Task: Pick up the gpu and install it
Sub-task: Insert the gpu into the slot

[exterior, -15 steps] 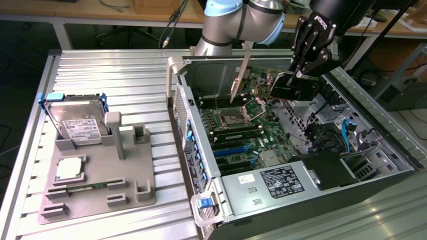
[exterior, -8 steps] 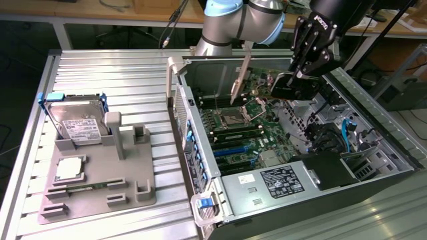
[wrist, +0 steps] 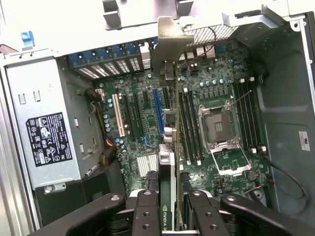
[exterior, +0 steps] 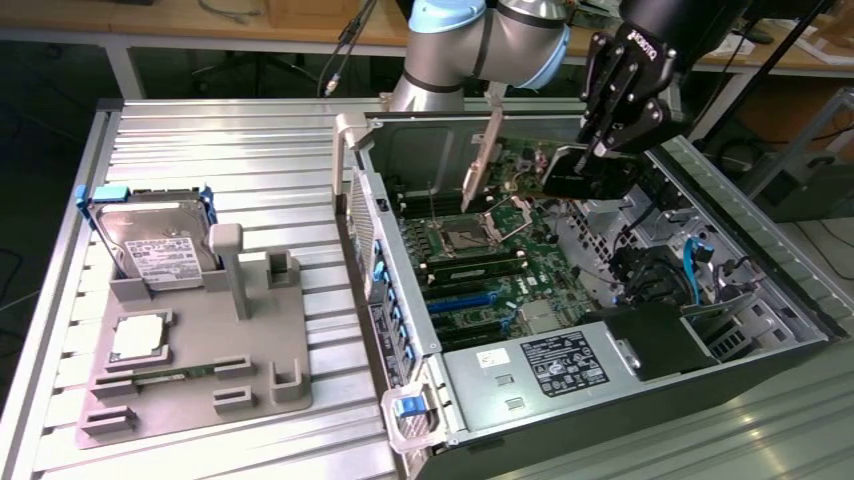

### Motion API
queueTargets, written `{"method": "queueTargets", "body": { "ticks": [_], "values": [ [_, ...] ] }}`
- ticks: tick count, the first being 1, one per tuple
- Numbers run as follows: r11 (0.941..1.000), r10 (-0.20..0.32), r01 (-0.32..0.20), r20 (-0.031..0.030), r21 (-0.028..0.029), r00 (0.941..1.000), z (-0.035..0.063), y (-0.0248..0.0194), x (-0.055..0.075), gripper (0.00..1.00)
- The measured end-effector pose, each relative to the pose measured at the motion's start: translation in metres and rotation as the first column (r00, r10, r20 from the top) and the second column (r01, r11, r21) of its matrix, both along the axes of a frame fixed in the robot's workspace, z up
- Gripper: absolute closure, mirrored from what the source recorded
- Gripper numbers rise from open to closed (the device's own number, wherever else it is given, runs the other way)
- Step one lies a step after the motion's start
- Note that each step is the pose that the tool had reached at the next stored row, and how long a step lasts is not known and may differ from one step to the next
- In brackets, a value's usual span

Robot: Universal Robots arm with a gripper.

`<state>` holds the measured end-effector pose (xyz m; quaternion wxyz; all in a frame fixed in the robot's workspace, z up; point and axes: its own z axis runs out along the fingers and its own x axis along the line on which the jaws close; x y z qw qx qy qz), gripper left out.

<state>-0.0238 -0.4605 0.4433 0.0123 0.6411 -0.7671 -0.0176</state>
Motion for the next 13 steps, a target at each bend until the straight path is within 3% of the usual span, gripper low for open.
{"method": "queueTargets", "body": {
  "ticks": [13],
  "values": [
    [0.9979,0.065,-0.065,0.0,0.0,0.9979,0.0,0.0,0.0,0.73]
  ]
}}
